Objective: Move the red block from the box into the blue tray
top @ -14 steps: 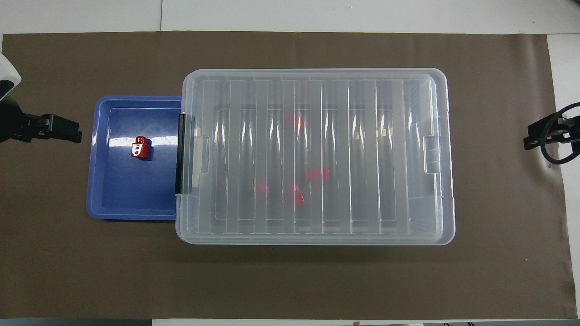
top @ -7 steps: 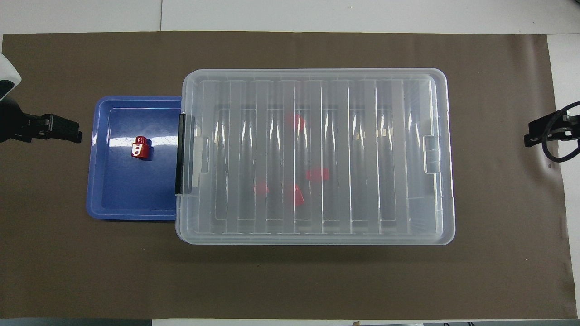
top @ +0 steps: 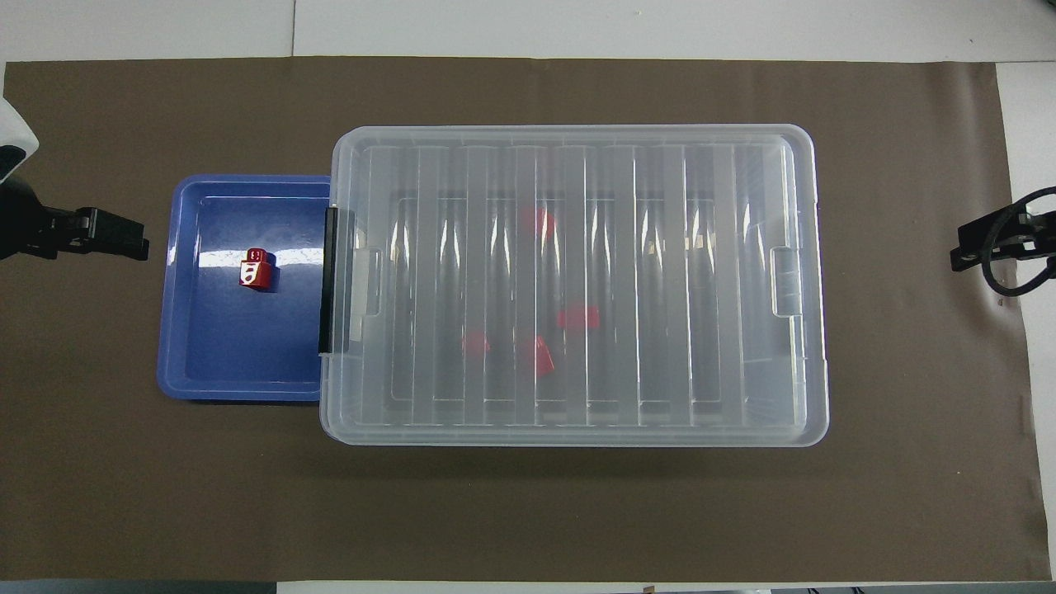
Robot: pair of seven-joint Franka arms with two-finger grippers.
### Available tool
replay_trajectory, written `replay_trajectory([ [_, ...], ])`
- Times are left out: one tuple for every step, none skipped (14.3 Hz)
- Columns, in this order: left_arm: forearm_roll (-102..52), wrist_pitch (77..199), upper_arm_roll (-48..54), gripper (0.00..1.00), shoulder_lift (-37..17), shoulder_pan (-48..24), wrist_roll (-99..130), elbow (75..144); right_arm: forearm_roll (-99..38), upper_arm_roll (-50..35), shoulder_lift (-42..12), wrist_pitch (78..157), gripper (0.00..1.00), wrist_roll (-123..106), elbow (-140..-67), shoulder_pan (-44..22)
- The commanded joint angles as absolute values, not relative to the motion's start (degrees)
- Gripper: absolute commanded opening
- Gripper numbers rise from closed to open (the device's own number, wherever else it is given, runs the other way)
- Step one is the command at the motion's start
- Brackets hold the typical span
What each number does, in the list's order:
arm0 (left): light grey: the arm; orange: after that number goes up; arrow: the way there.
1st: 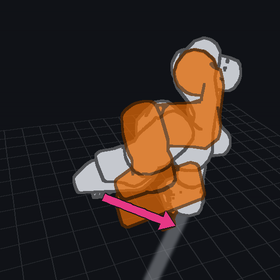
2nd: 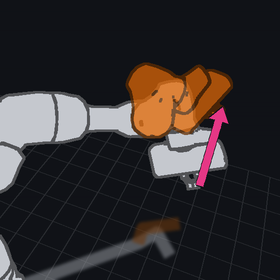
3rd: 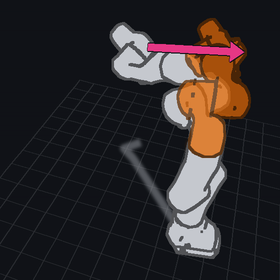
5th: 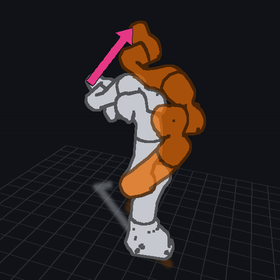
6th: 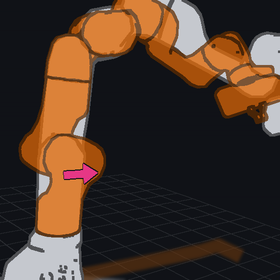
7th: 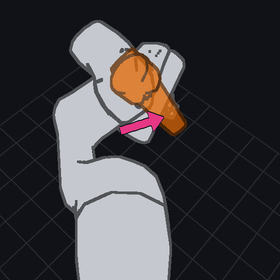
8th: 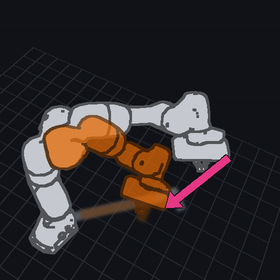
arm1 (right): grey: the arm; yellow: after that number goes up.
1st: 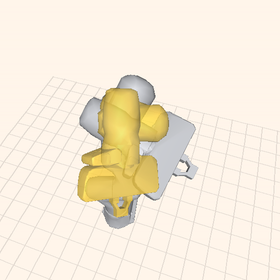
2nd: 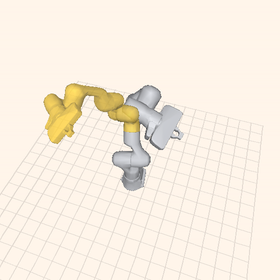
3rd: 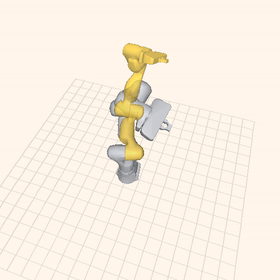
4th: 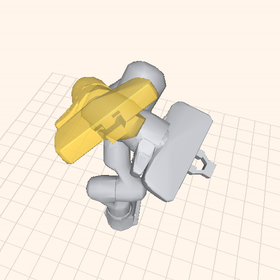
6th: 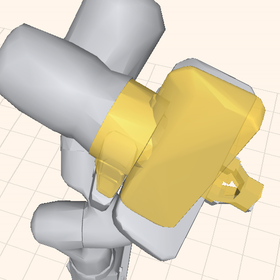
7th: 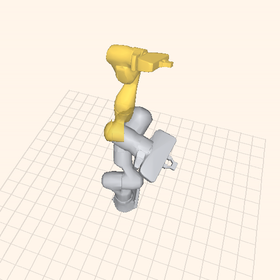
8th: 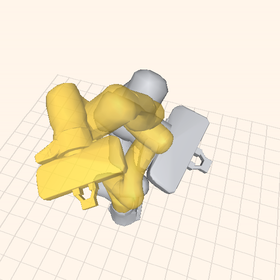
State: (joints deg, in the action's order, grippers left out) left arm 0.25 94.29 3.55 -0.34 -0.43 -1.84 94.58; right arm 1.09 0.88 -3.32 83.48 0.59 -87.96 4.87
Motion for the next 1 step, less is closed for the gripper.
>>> replay_trajectory([
  [-0.5, 93.2, 3.3, 1.0, 0.4, -0.3, -1.9, 94.7, 0.7, 1.1, -2.5, 84.5, 1.0, -1.1, -89.3, 5.1],
])
